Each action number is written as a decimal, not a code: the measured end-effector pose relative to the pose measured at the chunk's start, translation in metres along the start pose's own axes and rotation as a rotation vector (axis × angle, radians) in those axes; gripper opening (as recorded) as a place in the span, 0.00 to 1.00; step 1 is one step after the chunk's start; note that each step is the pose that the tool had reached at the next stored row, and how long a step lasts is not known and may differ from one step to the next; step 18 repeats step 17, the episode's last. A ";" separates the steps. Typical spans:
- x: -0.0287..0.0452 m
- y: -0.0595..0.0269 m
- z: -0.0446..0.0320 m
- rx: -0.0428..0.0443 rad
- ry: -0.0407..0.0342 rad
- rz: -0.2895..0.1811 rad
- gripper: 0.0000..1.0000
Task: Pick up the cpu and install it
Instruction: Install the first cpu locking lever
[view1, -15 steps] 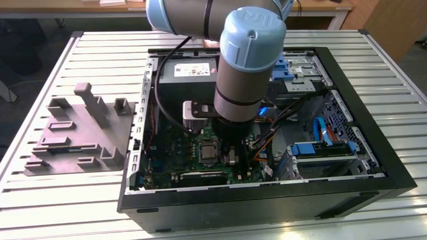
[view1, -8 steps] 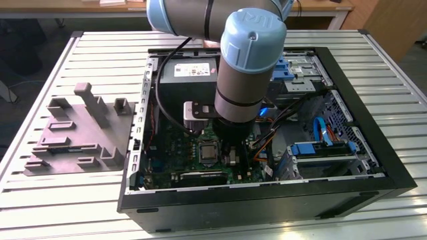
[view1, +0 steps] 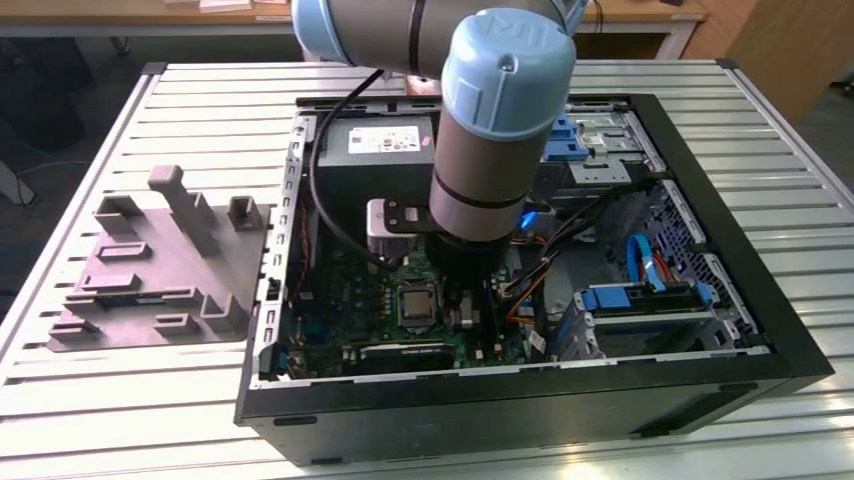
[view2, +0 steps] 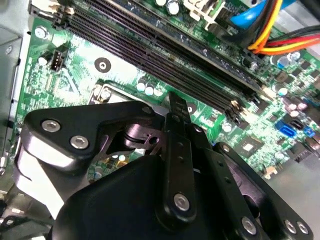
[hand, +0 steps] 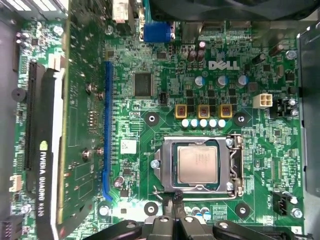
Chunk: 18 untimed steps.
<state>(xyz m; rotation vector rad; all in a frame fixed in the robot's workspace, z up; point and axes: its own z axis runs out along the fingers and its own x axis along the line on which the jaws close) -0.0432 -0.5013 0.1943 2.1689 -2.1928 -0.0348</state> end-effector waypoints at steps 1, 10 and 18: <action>0.0001 0.0001 -0.0017 0.0000 0.0000 0.000 0.11; 0.0004 0.0011 -0.0180 0.0001 -0.0002 0.000 0.11; 0.0005 0.0011 -0.0195 -0.0001 0.0001 0.000 0.11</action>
